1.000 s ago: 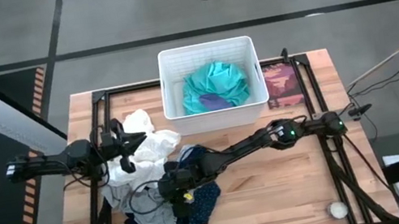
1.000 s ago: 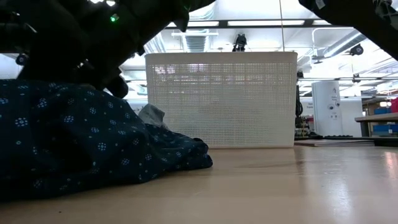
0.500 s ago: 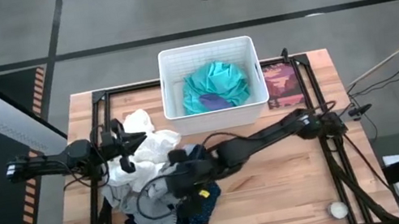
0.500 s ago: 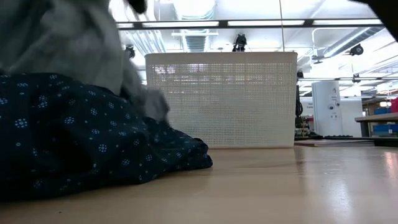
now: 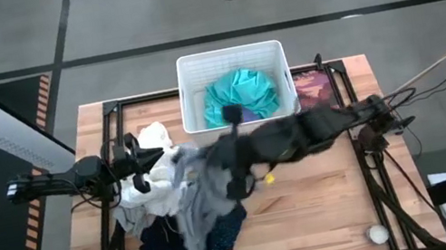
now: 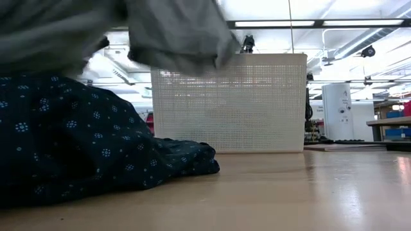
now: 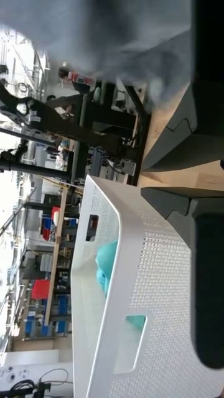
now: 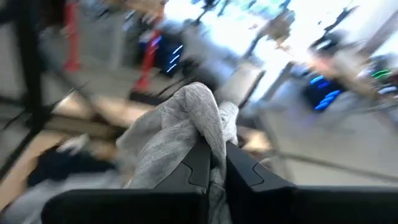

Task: Sort clothes
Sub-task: Put the gray shirt into the laundry bin

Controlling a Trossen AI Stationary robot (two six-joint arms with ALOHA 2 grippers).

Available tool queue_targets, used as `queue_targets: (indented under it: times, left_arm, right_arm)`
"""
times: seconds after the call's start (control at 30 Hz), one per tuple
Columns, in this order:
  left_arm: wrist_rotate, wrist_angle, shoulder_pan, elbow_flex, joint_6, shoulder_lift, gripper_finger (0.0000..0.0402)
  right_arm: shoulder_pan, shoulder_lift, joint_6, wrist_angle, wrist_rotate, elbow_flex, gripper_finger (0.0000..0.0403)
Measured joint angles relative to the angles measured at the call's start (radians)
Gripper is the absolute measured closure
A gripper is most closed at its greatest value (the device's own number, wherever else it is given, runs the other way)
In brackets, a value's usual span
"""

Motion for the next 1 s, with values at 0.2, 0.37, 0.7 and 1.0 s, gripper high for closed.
queue_targets:
  times: [0.2,0.37,0.7,1.0]
  left_arm:
    - [0.000,0.000,0.000,0.000,0.001,0.000,0.0364]
    - [0.000,0.003,0.000,0.000,0.000,0.000,0.0364]
    - [0.000,0.002,0.000,0.000,0.001,0.000,0.0364]
    - [0.000,-0.001,0.000,0.000,0.001,0.000,0.0364]
  right_arm:
    - [-0.021,-0.095,-0.201,0.167,0.129,0.000,0.0402]
    - [-0.059,-0.150,-0.374,0.361,0.153,0.000,0.0403]
    - [-0.182,-0.171,-0.774,0.848,0.131,0.027,0.0403]
    - [-0.320,-0.183,-0.858,1.164,-0.058,0.027,0.0403]
